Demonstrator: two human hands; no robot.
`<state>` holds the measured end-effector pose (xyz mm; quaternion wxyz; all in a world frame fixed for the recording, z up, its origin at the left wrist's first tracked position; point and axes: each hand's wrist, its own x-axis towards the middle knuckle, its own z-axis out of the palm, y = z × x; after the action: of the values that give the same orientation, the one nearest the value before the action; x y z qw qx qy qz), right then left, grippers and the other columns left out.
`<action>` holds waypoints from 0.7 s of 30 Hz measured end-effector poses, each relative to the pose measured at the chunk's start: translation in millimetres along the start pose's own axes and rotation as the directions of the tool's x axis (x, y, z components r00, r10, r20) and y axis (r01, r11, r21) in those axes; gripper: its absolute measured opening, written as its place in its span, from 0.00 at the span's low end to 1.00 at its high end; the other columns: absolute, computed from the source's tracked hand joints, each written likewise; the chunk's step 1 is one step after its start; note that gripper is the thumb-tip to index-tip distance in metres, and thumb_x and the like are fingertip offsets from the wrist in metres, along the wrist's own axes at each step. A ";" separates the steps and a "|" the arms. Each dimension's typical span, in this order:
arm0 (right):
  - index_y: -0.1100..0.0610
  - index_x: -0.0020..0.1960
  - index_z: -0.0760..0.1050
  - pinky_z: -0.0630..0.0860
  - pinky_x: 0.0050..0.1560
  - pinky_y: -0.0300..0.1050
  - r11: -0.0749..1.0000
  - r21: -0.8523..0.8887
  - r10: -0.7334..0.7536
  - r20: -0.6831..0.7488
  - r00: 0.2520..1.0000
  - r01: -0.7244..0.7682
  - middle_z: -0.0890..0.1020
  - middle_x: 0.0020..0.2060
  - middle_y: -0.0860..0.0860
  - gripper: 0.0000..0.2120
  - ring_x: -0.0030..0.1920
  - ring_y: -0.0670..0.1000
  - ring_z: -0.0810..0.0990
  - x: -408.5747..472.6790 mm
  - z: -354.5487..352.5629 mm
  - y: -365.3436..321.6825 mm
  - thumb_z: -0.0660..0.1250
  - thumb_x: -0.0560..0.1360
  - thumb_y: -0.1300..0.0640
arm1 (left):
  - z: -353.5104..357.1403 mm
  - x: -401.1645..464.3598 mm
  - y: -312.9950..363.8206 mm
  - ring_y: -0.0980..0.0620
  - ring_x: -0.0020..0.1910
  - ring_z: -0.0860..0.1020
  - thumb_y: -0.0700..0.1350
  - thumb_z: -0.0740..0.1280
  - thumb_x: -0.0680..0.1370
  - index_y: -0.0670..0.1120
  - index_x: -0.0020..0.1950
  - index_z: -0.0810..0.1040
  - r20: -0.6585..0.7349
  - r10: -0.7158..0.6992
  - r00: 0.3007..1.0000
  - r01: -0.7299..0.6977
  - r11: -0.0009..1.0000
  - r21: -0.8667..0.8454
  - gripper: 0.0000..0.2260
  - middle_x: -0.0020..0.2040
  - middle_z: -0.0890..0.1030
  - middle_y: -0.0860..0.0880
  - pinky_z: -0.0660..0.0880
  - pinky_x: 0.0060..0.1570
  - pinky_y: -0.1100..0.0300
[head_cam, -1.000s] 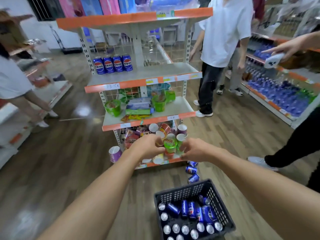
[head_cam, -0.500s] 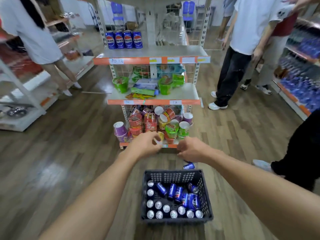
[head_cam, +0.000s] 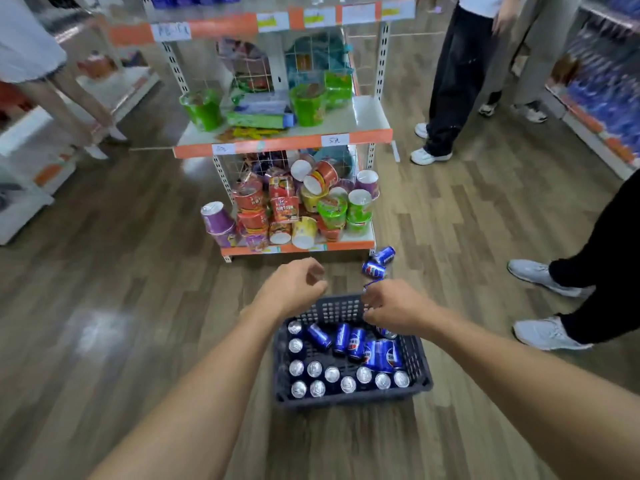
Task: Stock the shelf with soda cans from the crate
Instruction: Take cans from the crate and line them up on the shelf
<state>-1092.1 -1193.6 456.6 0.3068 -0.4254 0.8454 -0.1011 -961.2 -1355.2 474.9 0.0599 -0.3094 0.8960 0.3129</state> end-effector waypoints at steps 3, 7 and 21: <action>0.56 0.47 0.78 0.73 0.37 0.44 1.000 0.003 0.019 -0.012 1.000 -0.019 0.82 0.41 0.52 0.06 0.42 0.53 0.79 8.5 38.8 19.4 0.65 0.72 0.56 | 38.6 11.5 -21.8 0.54 0.55 0.81 0.51 0.67 0.79 0.52 0.63 0.78 0.033 0.003 0.999 -0.003 1.000 -0.001 0.13 0.56 0.83 0.54 0.77 0.59 0.53; 0.56 0.55 0.78 0.76 0.47 0.45 0.996 -0.003 0.094 0.033 0.995 -0.094 0.83 0.51 0.51 0.11 0.51 0.52 0.80 6.1 82.8 46.8 0.65 0.73 0.56 | 82.9 28.0 -43.5 0.53 0.56 0.81 0.52 0.67 0.78 0.54 0.63 0.78 0.084 -0.016 0.996 0.014 1.000 0.019 0.14 0.58 0.83 0.54 0.78 0.58 0.52; 0.56 0.59 0.77 0.78 0.55 0.50 0.990 -0.092 0.116 0.104 0.988 -0.107 0.83 0.55 0.52 0.16 0.54 0.53 0.80 90.4 184.5 125.8 0.66 0.73 0.54 | 208.2 76.3 -108.5 0.49 0.58 0.79 0.53 0.64 0.79 0.56 0.68 0.74 0.104 -0.058 0.993 0.046 0.993 0.113 0.17 0.60 0.82 0.52 0.77 0.57 0.49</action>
<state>-1103.8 -1169.9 217.2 0.3392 -0.3952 0.8533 -0.0238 -976.1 -1336.6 229.2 0.1328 -0.3119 0.8990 0.2775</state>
